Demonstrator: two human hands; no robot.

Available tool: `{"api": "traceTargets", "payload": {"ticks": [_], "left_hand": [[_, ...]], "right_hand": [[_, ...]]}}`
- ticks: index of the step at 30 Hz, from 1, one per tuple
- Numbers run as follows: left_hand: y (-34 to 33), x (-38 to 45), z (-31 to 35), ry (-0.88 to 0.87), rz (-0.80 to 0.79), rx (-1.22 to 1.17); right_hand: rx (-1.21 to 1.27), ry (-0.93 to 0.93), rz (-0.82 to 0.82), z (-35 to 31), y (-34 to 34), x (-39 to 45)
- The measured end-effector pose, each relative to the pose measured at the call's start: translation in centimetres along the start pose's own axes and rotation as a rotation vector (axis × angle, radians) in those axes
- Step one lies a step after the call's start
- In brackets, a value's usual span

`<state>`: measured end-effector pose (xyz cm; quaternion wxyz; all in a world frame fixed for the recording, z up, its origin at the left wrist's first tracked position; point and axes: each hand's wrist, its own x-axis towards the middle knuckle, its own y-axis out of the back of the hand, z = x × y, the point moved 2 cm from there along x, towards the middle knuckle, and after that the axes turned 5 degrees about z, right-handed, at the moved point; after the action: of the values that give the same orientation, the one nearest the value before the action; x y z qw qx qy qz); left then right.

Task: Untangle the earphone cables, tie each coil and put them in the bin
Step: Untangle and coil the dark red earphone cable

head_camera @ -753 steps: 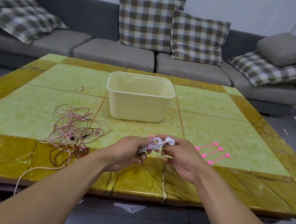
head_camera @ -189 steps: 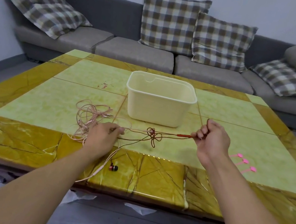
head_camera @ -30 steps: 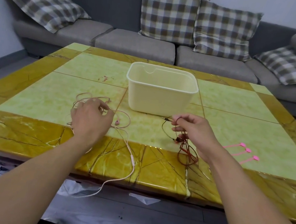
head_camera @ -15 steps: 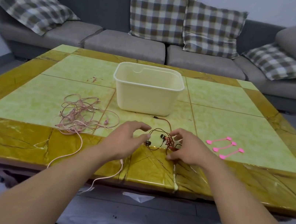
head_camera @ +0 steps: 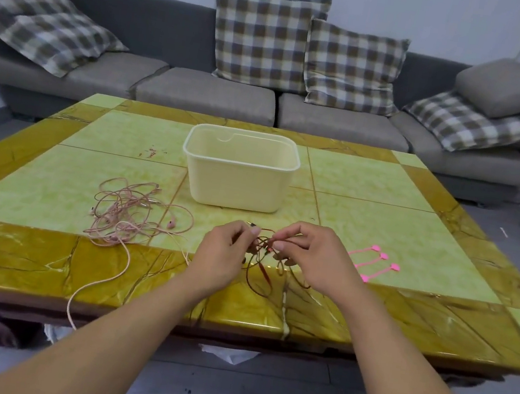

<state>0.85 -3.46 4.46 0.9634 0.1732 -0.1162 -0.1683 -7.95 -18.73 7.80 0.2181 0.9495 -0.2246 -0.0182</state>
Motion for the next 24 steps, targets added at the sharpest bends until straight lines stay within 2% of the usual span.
{"api": "traceTargets", "payload": {"ticks": [2, 6, 10, 12, 14, 16, 18, 19, 24], "left_hand": [[0.4, 0.2, -1.0, 0.084, 0.072, -0.09], [1.3, 0.8, -1.7, 0.24, 0.118, -0.286], [2.0, 2.0, -2.1, 0.283, 0.136, -0.27], [2.3, 2.5, -2.4, 0.316, 0.15, -0.263], [2.7, 3.0, -2.7, 0.325, 0.178, -0.29], [3.0, 3.4, -2.6, 0.294, 0.194, -0.302], [3.2, 3.7, -2.5, 0.26, 0.205, -0.306], [3.2, 3.7, -2.5, 0.254, 0.208, -0.323], [3.1, 4.0, -1.8, 0.272, 0.194, -0.493]], "right_hand": [[0.074, -0.009, 0.091, -0.2, 0.7, 0.0], [0.431, -0.065, 0.275, -0.1, 1.7, 0.6], [1.0, -0.103, 0.294, -0.8, 1.9, 1.6], [1.176, -0.124, 0.305, -1.0, 2.2, 1.9], [1.033, -0.157, 0.32, -0.7, 2.2, 2.2], [0.611, -0.14, 0.316, 0.1, 2.0, 2.7], [0.123, -0.049, 0.27, 0.6, 1.5, 3.0], [-0.032, -0.005, 0.234, 0.7, 1.2, 3.0], [-0.33, 0.033, -0.031, 0.6, -0.7, 2.7]]}}
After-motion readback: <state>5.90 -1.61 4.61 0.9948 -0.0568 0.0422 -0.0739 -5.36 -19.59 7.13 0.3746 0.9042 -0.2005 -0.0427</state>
